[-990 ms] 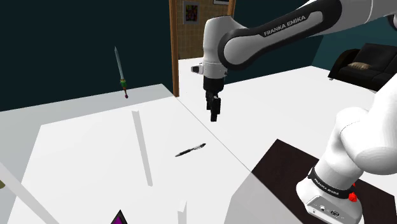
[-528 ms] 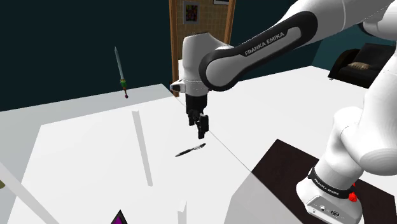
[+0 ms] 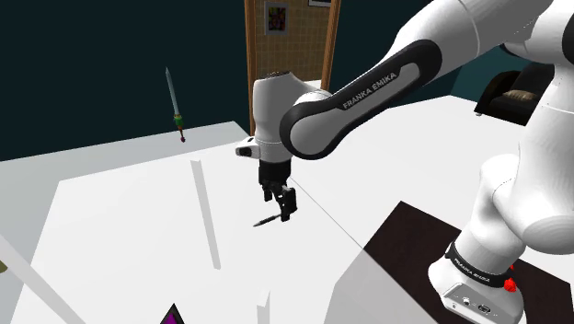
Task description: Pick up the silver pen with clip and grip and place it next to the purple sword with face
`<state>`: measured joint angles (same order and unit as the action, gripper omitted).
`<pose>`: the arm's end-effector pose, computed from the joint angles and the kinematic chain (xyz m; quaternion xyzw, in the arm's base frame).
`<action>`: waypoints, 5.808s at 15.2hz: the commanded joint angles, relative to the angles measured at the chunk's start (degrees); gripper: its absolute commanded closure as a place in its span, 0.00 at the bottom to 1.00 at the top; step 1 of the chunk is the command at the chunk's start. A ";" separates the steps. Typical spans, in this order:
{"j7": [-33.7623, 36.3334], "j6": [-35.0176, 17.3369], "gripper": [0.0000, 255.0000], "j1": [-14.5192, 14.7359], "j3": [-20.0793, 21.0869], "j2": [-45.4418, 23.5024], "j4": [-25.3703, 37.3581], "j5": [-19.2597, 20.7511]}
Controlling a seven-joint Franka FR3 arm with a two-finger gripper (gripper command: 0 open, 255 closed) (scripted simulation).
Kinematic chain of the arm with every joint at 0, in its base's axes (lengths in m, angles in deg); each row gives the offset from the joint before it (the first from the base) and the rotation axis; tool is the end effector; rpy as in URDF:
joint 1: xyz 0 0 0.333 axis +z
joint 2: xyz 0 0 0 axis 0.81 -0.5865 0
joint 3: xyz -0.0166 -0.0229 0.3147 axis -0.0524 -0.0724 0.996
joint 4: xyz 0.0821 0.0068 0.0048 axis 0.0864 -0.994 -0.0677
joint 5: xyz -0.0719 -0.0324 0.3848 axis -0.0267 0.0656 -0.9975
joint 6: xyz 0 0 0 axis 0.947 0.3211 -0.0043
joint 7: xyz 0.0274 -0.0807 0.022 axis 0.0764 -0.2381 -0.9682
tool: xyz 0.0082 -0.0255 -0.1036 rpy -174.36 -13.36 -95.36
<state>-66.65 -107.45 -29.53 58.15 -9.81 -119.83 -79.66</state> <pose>0.4498 0.2994 0.3522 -0.7948 -0.6055 0.0238 0.0319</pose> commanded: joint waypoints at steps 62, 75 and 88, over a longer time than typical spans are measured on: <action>21.64 34.81 1.00 19.31 4.44 -44.24 79.70 9.17; 21.68 23.56 1.00 17.95 4.45 -42.66 66.73 9.09; 21.68 21.37 0.00 17.81 4.40 -43.00 64.86 9.16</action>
<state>-44.98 -86.08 -11.72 62.55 -52.81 -54.98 -70.50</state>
